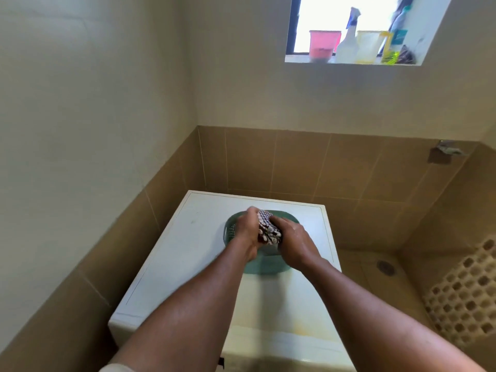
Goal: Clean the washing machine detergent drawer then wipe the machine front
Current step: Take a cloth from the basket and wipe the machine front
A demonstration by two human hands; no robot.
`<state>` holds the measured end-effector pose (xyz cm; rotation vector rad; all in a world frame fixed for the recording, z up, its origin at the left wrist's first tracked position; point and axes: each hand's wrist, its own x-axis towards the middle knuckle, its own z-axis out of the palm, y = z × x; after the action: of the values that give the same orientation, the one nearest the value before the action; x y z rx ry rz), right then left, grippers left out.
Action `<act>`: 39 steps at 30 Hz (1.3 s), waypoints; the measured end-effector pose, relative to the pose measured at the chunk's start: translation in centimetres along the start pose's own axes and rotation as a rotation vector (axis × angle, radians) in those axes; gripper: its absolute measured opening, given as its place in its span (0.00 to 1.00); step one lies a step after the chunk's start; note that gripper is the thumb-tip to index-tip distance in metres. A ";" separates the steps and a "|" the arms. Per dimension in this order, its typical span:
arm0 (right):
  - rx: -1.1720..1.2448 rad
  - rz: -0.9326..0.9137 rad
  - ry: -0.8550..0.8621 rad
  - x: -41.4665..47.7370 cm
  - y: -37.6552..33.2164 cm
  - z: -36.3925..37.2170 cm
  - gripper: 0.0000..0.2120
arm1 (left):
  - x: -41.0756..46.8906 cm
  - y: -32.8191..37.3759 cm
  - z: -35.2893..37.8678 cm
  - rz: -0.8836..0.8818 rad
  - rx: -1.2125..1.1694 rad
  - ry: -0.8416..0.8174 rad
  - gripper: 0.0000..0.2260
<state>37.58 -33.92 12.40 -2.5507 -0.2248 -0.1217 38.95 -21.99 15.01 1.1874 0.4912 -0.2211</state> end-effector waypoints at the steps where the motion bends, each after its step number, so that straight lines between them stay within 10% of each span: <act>1: 0.018 -0.007 0.027 -1.1 -0.3 -0.5 0.27 | -1.5 0.0 -0.4 0.011 -0.015 -0.017 0.18; 17: 0.503 0.150 -0.125 -24.2 -8.4 -1.2 0.18 | -20.7 -9.4 -12.2 0.185 0.380 -0.046 0.20; 30: 1.032 0.560 -0.182 -25.6 -10.6 8.7 0.11 | -17.6 -12.4 -22.7 0.009 0.195 -0.210 0.09; 39: 1.304 0.568 0.017 -26.2 -8.1 19.0 0.14 | -11.4 -18.4 -25.9 0.278 0.418 -0.194 0.05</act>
<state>11.09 -20.28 -2.64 -1.2304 0.3427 0.1775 14.88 -5.77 -2.20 1.6077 0.1054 -0.2013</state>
